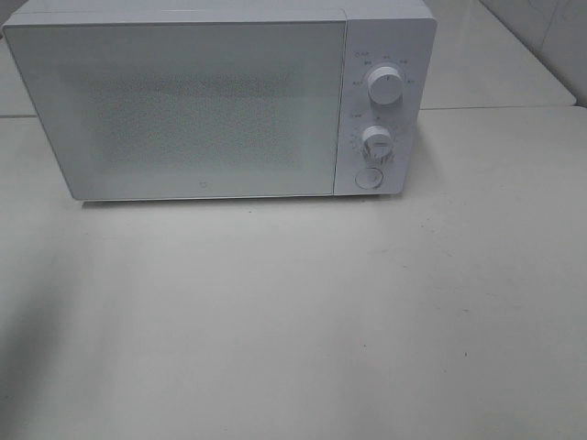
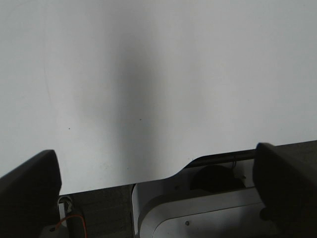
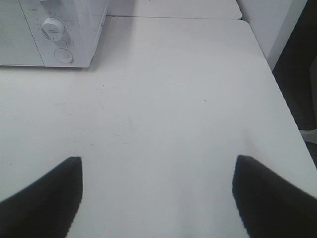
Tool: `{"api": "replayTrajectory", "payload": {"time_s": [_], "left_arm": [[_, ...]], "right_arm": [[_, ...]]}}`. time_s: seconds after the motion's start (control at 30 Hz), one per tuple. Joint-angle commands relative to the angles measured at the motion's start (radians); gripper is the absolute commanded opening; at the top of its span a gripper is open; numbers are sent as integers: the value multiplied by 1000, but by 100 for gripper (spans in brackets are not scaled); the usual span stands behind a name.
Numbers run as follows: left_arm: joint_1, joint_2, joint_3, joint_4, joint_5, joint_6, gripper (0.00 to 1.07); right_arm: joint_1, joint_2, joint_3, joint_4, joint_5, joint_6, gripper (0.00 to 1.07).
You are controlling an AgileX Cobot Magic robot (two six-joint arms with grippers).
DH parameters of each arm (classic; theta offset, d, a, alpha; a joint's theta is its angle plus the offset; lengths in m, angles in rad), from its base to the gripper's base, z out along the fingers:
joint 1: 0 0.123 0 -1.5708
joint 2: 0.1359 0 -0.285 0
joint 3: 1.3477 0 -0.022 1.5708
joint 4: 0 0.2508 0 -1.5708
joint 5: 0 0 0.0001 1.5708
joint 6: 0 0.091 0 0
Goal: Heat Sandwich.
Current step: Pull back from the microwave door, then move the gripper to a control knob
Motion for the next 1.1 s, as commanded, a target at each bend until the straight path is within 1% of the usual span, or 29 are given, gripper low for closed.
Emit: {"api": "replayTrajectory", "payload": {"time_s": [0.03, 0.07, 0.1, 0.13, 0.2, 0.23, 0.3, 0.37, 0.4, 0.47, 0.6, 0.7, 0.73, 0.8, 0.87, 0.9, 0.97, 1.07, 1.1], "left_arm": [[17, -101, 36, 10, 16, -6, 98], [17, -101, 36, 10, 16, -6, 98], [17, -134, 51, 16, 16, -6, 98], [17, -204, 82, 27, 16, -6, 98], [17, -269, 117, 37, 16, -6, 98], [17, -269, 117, 37, 16, -6, 98], [17, -372, 161, 48, 16, -5, 98], [17, -434, 184, 52, 16, -5, 98], [17, -434, 184, 52, 16, -5, 98], [17, -521, 216, 52, 14, -6, 98], [17, -585, 254, 62, 9, -1, 98], [17, -677, 301, 61, -2, -21, 98], [17, -677, 301, 61, -2, -21, 98], [17, -752, 335, 62, -13, -43, 98], [17, -801, 338, 66, -39, -43, 98], [17, -801, 338, 66, -39, -43, 98], [17, -879, 364, 70, -77, -43, 98], [17, -920, 365, 74, -76, -47, 98], [17, -956, 365, 77, -76, -49, 98]], "right_arm": [[-8, -27, 1, 1, -12, -4, 76], [-8, -27, 1, 1, -12, -4, 76], [-8, -27, 1, 1, -12, -4, 76], [-8, -27, 1, 1, -12, -4, 76], [-8, -27, 1, 1, -12, -4, 76], [-8, -27, 1, 1, -12, -4, 76], [-8, -27, 1, 1, -12, -4, 76], [-8, -27, 1, 1, -12, -4, 76], [-8, -27, 1, 1, -12, -4, 76], [-8, -27, 1, 1, -12, -4, 76], [-8, -27, 1, 1, -12, -4, 76], [-8, -27, 1, 1, -12, -4, 76], [-8, -27, 1, 1, -12, -4, 76], [-8, -27, 1, 1, -12, -4, 76], [-8, -27, 1, 1, -12, -4, 76], [-8, -27, 1, 1, -12, -4, 76], [-8, -27, 1, 1, -12, -4, 76], [-8, -27, 1, 1, -12, -4, 76], [-8, -27, 1, 1, -12, -4, 76]]}}
